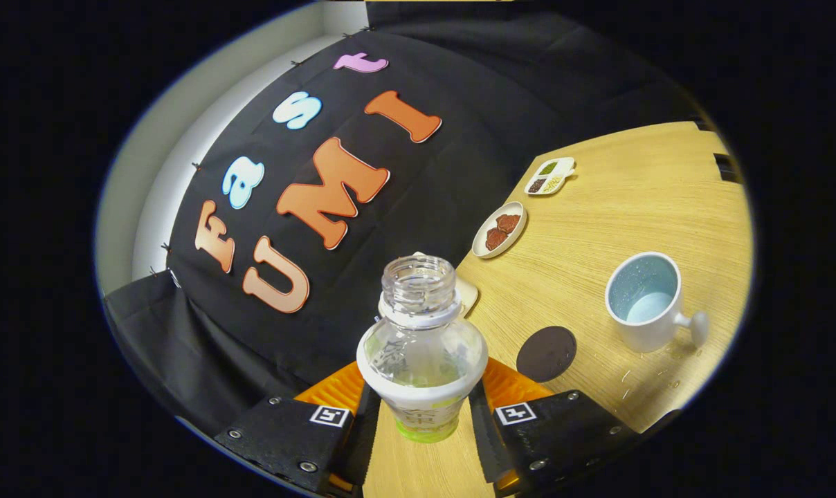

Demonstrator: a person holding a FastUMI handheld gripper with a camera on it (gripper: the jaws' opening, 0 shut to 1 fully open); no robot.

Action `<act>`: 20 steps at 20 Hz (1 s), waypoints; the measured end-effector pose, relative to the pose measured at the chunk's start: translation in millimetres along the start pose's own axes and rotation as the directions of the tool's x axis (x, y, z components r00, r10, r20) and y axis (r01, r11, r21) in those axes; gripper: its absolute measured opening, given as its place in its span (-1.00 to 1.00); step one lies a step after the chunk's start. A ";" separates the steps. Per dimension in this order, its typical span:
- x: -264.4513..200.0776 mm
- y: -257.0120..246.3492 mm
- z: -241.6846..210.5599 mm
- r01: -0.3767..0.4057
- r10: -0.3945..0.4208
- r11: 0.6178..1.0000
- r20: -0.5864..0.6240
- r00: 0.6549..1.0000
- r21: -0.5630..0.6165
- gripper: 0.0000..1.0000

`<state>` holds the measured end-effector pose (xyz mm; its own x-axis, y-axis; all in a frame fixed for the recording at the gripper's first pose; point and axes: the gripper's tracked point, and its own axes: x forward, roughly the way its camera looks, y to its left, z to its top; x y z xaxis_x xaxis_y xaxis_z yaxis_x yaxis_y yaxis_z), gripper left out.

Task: Take the bottle from table, then pour the juice into the cup, finally place the bottle on the coaster

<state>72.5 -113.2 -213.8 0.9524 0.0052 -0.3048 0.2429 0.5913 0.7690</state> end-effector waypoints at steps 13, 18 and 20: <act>9.3 2.0 20.5 -0.071 0.065 0.943 0.030 0.997 0.325 0.24; 12.1 3.3 24.5 -0.095 0.087 0.893 0.037 0.996 0.439 0.24; 12.9 3.9 26.8 -0.105 0.096 0.877 0.042 0.994 0.470 0.23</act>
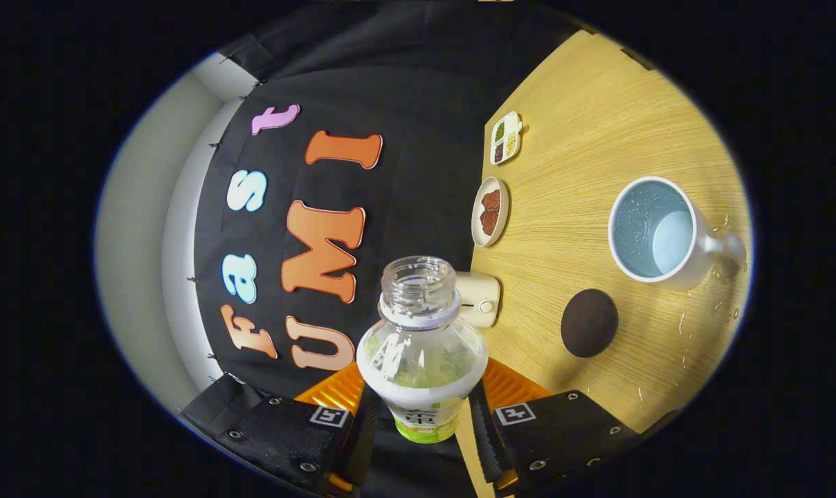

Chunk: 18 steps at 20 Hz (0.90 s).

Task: Take the bottle from table, then pour the juice into the cup, finally place the bottle on the coaster

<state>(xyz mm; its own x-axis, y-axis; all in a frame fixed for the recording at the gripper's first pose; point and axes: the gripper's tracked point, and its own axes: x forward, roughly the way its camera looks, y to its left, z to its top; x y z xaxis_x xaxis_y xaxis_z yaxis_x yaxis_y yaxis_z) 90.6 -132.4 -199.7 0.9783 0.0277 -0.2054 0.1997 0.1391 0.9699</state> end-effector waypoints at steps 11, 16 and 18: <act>2.8 5.6 12.5 -0.011 0.010 0.995 0.011 1.000 0.096 0.23; 4.9 5.8 12.8 -0.011 0.010 0.991 0.009 1.000 0.136 0.24; 6.3 6.2 12.9 -0.010 0.009 0.990 0.006 1.000 0.142 0.23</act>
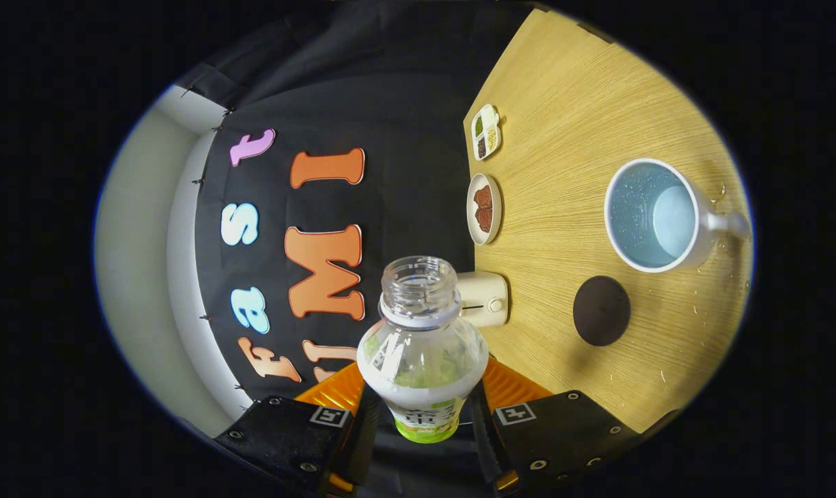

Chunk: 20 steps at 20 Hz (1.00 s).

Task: Take the bottle from table, then pour the juice into the cup, finally place the bottle on the coaster

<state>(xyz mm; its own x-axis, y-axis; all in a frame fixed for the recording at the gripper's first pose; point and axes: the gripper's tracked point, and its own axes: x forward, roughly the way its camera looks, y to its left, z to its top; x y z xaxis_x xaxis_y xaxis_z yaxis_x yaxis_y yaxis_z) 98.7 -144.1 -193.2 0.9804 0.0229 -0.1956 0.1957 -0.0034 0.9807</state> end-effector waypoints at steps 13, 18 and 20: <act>-2.6 -6.9 7.1 0.012 -0.013 0.996 0.009 1.000 0.087 0.23; -4.5 -4.2 12.0 -0.002 -0.001 0.991 0.027 1.000 0.134 0.23; -3.5 -3.2 11.5 -0.001 -0.003 0.990 0.024 1.000 0.141 0.23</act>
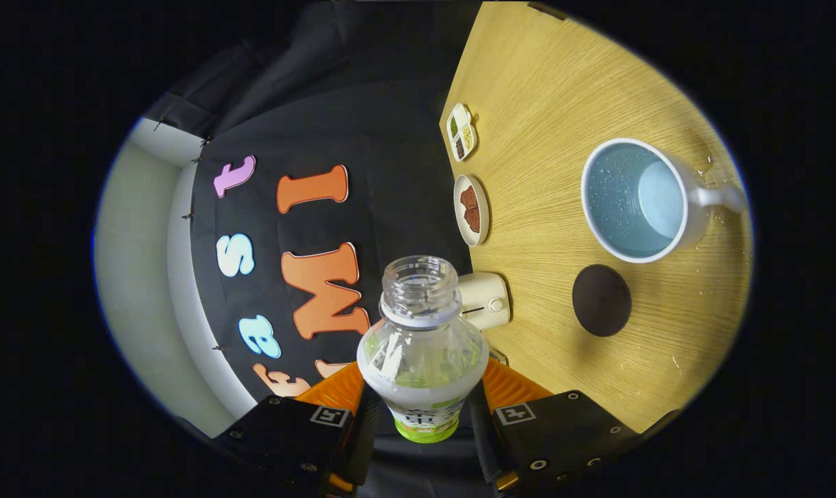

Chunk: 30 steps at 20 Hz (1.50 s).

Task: Take the bottle from table, then pour the juice into the cup, finally place the bottle on the coaster

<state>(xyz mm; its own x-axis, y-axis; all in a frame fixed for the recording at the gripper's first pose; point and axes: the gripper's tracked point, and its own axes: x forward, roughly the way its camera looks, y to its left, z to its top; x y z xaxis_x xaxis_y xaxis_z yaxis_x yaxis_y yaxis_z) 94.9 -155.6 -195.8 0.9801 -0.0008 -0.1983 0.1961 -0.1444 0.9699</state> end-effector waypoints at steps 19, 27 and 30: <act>0.2 0.0 3.1 0.006 -0.006 0.995 -0.005 1.000 0.101 0.24; -0.9 7.0 1.9 -0.002 0.003 0.991 -0.008 1.000 0.132 0.24; -1.8 9.3 1.4 -0.006 0.007 0.989 -0.007 1.000 0.147 0.24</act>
<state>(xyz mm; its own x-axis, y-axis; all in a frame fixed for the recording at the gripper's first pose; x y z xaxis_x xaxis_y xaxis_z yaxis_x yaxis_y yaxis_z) 95.0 -158.4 -186.6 0.9817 0.0051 -0.1902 0.1836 -0.2888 0.9396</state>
